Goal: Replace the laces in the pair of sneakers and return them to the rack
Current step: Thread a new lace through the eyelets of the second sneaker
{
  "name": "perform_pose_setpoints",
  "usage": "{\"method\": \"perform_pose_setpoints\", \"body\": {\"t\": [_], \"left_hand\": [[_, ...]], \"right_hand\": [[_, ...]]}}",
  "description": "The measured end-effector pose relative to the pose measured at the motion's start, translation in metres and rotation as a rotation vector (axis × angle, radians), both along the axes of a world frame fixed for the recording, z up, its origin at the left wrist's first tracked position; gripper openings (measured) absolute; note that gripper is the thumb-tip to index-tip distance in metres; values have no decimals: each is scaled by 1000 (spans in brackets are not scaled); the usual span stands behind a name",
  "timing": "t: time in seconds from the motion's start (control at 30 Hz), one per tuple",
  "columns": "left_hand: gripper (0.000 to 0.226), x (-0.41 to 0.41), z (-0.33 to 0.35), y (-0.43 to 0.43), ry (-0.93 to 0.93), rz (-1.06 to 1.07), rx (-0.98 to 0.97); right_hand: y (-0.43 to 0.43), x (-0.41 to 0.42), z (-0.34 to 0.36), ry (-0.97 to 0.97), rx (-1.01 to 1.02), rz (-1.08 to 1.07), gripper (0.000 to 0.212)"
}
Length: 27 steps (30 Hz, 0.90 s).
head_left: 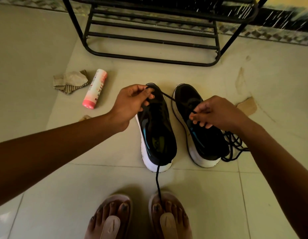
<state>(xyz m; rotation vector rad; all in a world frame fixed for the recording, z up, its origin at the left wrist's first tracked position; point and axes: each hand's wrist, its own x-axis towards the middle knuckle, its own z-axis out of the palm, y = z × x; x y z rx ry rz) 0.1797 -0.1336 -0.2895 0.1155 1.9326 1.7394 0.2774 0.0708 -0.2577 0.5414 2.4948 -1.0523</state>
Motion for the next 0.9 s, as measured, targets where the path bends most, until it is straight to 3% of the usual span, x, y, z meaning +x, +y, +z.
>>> {"method": "perform_pose_setpoints", "body": {"t": [0.13,0.33,0.43,0.6,0.9], "left_hand": [[15,-8,1,2,-155,127,19],[14,-10,-2,0,-222,143,16],[6,-9,-2,0,-198,123,13],[41,-7,-7,-6,76,19,-162],[8,10,-30,-25,658,-313,-464]], "right_hand": [[-4,2,-8,-57,-43,10,5],[-12,4,-6,-60,-189,16,12],[-20,3,-8,14,-351,-97,14],[-27,-7,-14,149,-669,-349,25],[-40,-19,-42,281,-453,-224,28]]}}
